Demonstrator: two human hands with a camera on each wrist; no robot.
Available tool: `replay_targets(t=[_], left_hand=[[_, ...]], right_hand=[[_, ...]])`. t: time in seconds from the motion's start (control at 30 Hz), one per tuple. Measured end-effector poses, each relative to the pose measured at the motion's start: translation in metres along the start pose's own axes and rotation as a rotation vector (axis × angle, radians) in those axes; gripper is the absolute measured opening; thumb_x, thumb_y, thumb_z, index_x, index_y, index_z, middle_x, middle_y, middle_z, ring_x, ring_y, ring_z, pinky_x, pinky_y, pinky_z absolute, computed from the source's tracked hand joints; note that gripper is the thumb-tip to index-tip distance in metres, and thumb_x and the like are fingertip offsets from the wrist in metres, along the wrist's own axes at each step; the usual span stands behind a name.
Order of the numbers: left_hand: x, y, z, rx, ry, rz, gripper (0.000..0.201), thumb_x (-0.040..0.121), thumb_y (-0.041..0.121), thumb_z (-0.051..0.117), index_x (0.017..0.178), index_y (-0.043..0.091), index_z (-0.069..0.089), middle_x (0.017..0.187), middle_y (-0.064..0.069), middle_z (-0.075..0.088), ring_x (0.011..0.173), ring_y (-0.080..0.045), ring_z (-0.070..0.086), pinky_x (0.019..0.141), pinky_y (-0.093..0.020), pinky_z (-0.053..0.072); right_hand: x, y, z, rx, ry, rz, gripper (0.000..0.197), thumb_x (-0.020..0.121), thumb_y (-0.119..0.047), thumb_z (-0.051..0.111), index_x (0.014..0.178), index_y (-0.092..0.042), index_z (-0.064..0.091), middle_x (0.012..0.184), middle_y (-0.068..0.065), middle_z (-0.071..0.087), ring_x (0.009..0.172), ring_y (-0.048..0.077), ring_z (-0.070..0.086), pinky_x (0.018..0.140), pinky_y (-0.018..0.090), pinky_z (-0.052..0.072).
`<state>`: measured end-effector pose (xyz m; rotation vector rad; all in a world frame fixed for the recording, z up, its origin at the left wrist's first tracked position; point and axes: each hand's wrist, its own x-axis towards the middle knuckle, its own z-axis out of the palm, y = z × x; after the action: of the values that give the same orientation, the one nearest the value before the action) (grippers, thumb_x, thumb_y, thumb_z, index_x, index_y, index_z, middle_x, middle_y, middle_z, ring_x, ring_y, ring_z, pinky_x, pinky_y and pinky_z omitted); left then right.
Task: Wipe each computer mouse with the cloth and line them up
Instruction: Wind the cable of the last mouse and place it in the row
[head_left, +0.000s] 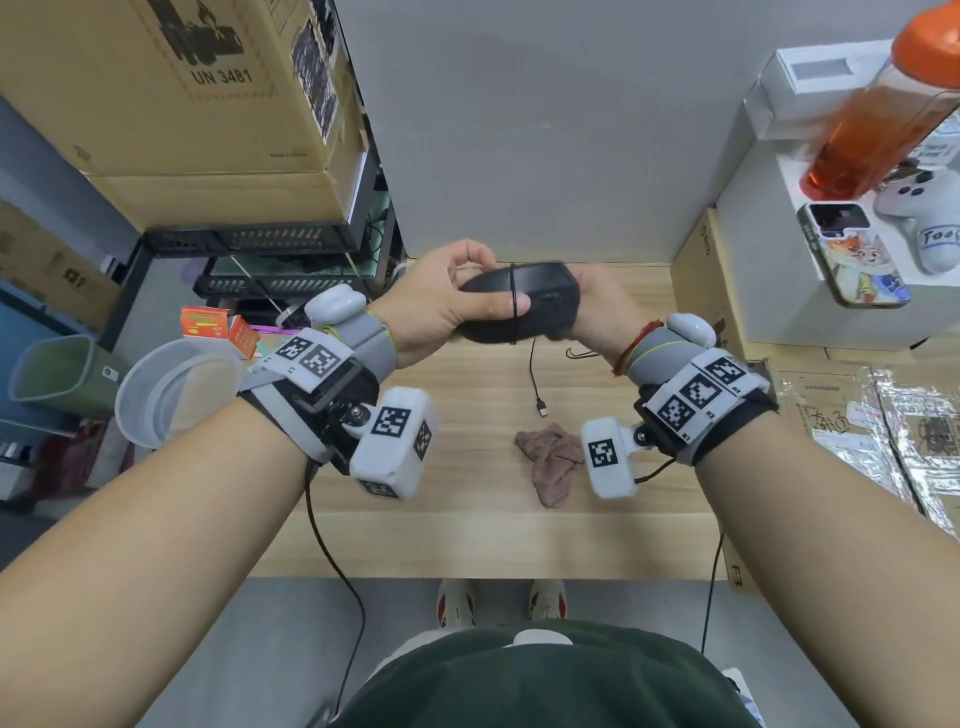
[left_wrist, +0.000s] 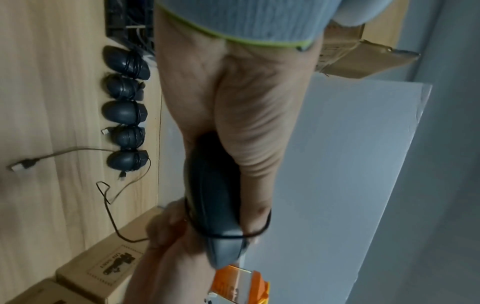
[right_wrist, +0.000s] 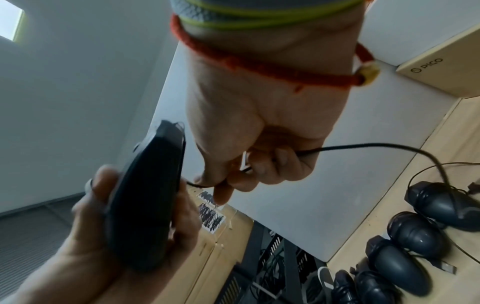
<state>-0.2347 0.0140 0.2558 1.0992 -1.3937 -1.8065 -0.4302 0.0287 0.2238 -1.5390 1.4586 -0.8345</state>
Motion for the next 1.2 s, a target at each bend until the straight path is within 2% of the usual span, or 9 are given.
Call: replay_targets(t=[0.1,0.27,0.33,0.53,0.63,0.8,0.9,1.0,1.2], left_hand=[[0.004,0.003,-0.001,-0.006,0.175,0.017,0.047,0.067,0.021,0.087,0.093,0.021,0.048,0.078,-0.002,0.07,0.055,-0.024,0.059,0.047,-0.027,0.03],[0.009,-0.005,-0.01,0.208,0.407,0.057,0.052,0.07,0.015,0.092,0.099,0.015,0.049,0.089,-0.011,0.064,0.047,-0.009,0.059,0.036,-0.021,0.036],[0.012,-0.011,-0.019,0.369,0.419,0.062,0.056,0.062,0.025,0.097,0.096,0.02,0.052,0.091,-0.01,0.067,0.06,-0.011,0.063,0.046,-0.025,0.045],[0.01,-0.025,-0.025,0.723,0.23,-0.024,0.055,0.054,0.025,0.099,0.09,0.025,0.057,0.078,0.009,0.067,0.072,-0.013,0.063,0.067,-0.025,0.053],[0.004,-0.024,-0.021,0.642,0.081,-0.052,0.054,0.06,0.016,0.097,0.095,0.019,0.055,0.081,0.004,0.074,0.073,-0.013,0.066,0.069,-0.027,0.055],[-0.001,-0.01,-0.01,0.435,-0.079,-0.023,0.053,0.065,0.001,0.091,0.095,0.018,0.051,0.091,-0.005,0.078,0.082,-0.016,0.072,0.08,-0.038,0.058],[-0.003,-0.001,-0.008,0.244,-0.068,-0.006,0.057,0.063,0.004,0.093,0.096,0.018,0.048,0.093,-0.007,0.076,0.081,-0.022,0.069,0.068,-0.037,0.057],[-0.002,0.004,-0.01,0.126,0.044,0.011,0.057,0.064,0.015,0.092,0.094,0.021,0.044,0.094,-0.007,0.076,0.061,-0.023,0.06,0.047,-0.027,0.034],[0.004,0.0,-0.012,0.111,0.399,0.073,0.053,0.072,0.012,0.089,0.096,0.018,0.043,0.082,-0.004,0.072,0.05,-0.014,0.059,0.035,-0.018,0.032]], right_hand=[[-0.002,0.007,0.014,0.017,-0.032,0.012,0.026,0.091,-0.024,0.062,0.066,-0.022,0.07,0.045,-0.012,0.049,0.044,0.002,0.04,0.051,0.021,0.033],[-0.015,-0.003,0.02,-0.163,-0.205,-0.054,0.023,0.098,-0.03,0.06,0.089,-0.017,0.078,0.041,-0.014,0.037,0.045,0.004,0.035,0.049,0.017,0.025],[-0.017,-0.008,0.018,-0.206,-0.246,-0.057,0.023,0.096,-0.033,0.063,0.086,-0.02,0.079,0.041,-0.01,0.032,0.044,0.007,0.031,0.049,0.021,0.024],[-0.012,-0.031,0.002,0.014,-0.217,-0.067,0.026,0.096,-0.022,0.065,0.072,-0.014,0.072,0.056,-0.007,0.06,0.046,0.001,0.043,0.052,0.016,0.034],[-0.004,-0.032,-0.006,0.06,-0.147,-0.044,0.03,0.099,-0.021,0.061,0.07,-0.017,0.068,0.067,0.016,0.061,0.047,0.014,0.045,0.052,0.023,0.037],[0.002,-0.014,-0.005,0.066,-0.078,-0.029,0.027,0.098,-0.025,0.062,0.073,-0.015,0.067,0.071,0.015,0.063,0.062,0.021,0.052,0.06,0.028,0.044],[0.003,-0.001,-0.002,0.108,-0.04,0.01,0.02,0.095,-0.019,0.066,0.075,-0.02,0.067,0.068,-0.005,0.065,0.063,0.007,0.055,0.066,0.026,0.045],[-0.005,0.004,0.004,0.044,-0.069,0.048,0.029,0.094,-0.001,0.057,0.076,-0.023,0.064,0.047,-0.017,0.055,0.045,-0.005,0.045,0.051,0.017,0.038],[-0.019,-0.004,0.023,-0.086,-0.173,0.003,0.027,0.102,-0.025,0.054,0.097,-0.01,0.075,0.041,-0.021,0.042,0.044,-0.001,0.04,0.049,0.011,0.03]])
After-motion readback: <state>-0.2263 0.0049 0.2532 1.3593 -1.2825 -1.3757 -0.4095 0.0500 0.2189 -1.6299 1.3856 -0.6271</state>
